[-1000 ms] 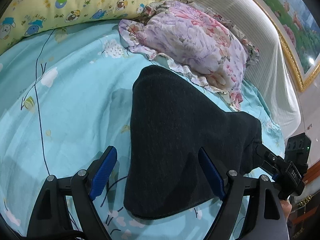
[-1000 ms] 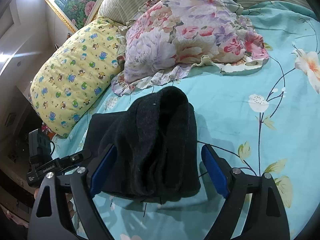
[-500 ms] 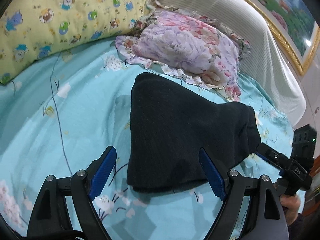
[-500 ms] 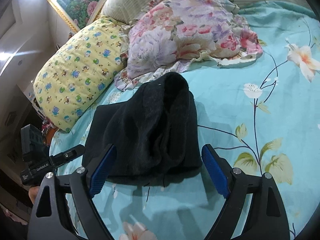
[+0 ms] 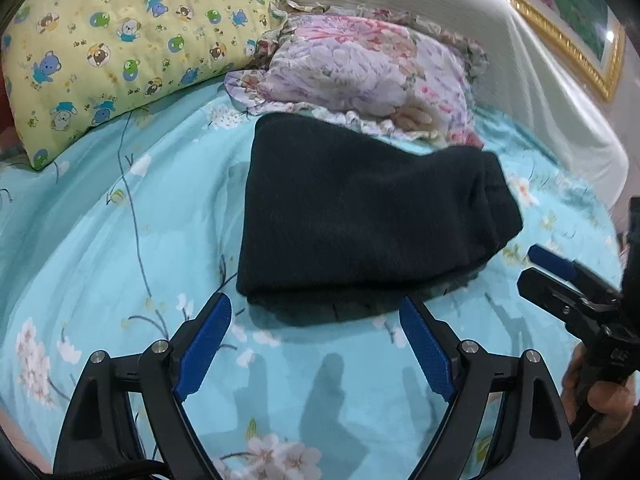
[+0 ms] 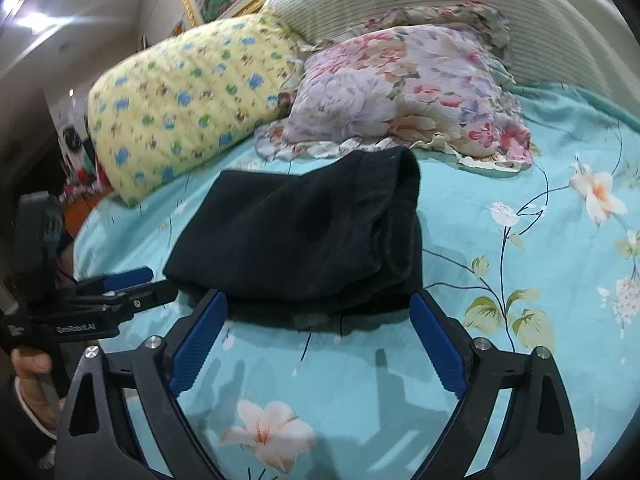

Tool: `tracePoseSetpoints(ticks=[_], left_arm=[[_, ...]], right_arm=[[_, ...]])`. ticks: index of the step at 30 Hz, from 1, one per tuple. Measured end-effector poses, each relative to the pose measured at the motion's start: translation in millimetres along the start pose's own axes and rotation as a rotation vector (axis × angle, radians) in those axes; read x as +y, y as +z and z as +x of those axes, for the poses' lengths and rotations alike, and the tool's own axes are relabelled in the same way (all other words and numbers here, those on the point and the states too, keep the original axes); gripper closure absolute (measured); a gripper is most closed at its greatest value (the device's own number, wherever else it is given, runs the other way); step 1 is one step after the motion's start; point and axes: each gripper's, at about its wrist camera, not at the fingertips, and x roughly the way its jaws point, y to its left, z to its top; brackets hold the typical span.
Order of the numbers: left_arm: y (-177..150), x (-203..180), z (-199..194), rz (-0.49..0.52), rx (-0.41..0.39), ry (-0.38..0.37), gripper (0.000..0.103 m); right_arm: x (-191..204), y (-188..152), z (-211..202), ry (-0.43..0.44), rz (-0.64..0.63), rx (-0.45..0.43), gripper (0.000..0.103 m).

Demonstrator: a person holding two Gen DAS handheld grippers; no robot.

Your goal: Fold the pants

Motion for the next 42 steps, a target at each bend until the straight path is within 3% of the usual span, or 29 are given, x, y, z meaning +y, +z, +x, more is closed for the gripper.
tracePoseSetpoints(ticks=[8,19,42], left_arm=[[-16,-4,2,0.037,-0.019,0.037,0.014],[-25,-8,12,0.064,-0.001,0.063,0.014],[-23,-13,19,0.077,-0.021,0.075,0.014]], right_arm=[[15,-16,1,-0.044,-0.077,-0.047,0.005],[21,-31,15,-0.038,-0.071,-0.017,0.005],[20,-29,29,-0.032,-0.053,0.01,0.005]])
